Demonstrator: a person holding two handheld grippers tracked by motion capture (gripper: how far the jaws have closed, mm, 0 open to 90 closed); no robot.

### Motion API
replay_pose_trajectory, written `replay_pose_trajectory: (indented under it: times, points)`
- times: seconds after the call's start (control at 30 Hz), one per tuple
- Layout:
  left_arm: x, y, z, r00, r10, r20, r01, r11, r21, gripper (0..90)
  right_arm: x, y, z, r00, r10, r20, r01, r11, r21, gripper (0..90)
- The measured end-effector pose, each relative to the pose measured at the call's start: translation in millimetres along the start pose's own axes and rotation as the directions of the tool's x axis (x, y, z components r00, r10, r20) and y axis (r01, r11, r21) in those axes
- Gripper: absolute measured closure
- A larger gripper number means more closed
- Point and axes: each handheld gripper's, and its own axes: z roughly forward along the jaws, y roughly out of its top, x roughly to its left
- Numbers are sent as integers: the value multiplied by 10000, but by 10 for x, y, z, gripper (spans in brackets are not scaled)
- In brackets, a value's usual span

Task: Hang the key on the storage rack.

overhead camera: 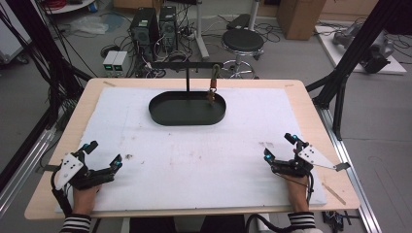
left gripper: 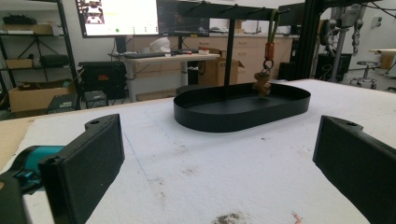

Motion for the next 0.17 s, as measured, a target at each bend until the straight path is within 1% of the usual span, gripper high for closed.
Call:
replay_pose_trajectory:
  times: [0.13, 0.17]
  points:
    - [-2, -1, -6, 10000, 29, 7, -29, 10000, -30, 24, -8, -2, -1, 10000, 78, 16, -78, 10000, -45, 4]
    - [-2, -1, -7, 10000, 29, 3, -29, 10000, -48, 24, -9, -1, 3, 10000, -22, 57, 23, 10000, -79, 4]
